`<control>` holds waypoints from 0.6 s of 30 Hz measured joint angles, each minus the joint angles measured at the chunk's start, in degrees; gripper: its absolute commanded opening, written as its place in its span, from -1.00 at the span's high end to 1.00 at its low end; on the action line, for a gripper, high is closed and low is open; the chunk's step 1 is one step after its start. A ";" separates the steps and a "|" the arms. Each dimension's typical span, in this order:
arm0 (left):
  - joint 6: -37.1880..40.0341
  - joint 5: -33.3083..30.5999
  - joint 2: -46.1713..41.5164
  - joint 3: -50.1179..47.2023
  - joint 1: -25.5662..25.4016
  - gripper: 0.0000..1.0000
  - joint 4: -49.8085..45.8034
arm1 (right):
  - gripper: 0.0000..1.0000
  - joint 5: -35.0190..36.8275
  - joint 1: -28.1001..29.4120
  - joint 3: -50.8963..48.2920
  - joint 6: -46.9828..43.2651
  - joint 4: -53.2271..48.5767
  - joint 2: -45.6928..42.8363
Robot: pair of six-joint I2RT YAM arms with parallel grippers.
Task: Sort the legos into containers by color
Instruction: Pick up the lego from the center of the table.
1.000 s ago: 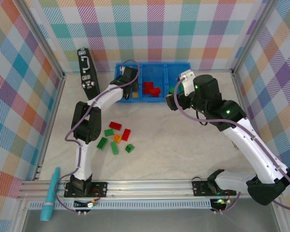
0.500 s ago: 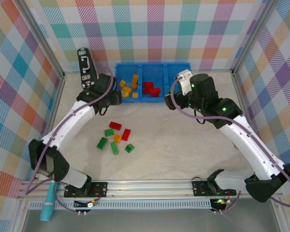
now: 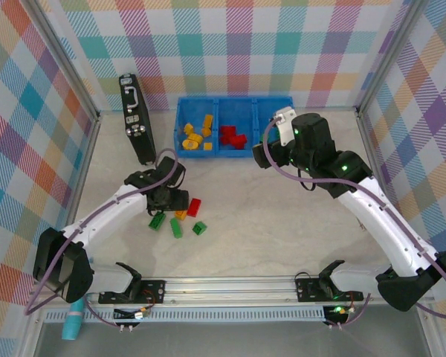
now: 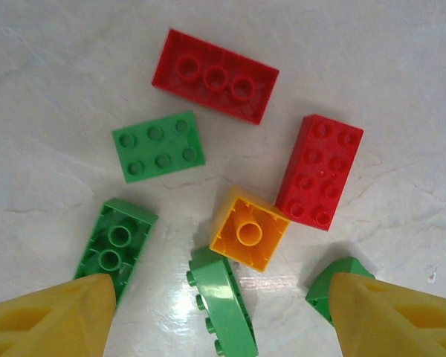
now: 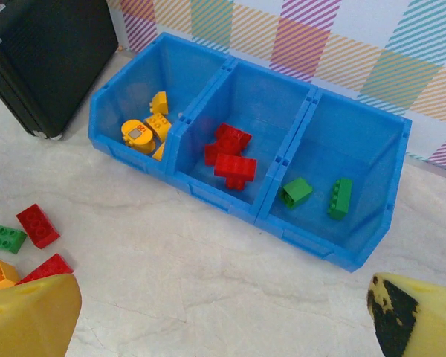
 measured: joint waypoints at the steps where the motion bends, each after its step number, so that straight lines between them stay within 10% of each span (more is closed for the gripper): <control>1: -0.42 0.15 0.13 -0.42 -0.39 -0.54 0.66 | -0.98 -0.02 0.00 0.00 0.07 0.02 -0.07; 18: -1.88 0.59 9.42 -3.74 -1.55 -0.37 9.07 | -0.97 -0.11 0.00 -2.16 0.07 0.37 -1.57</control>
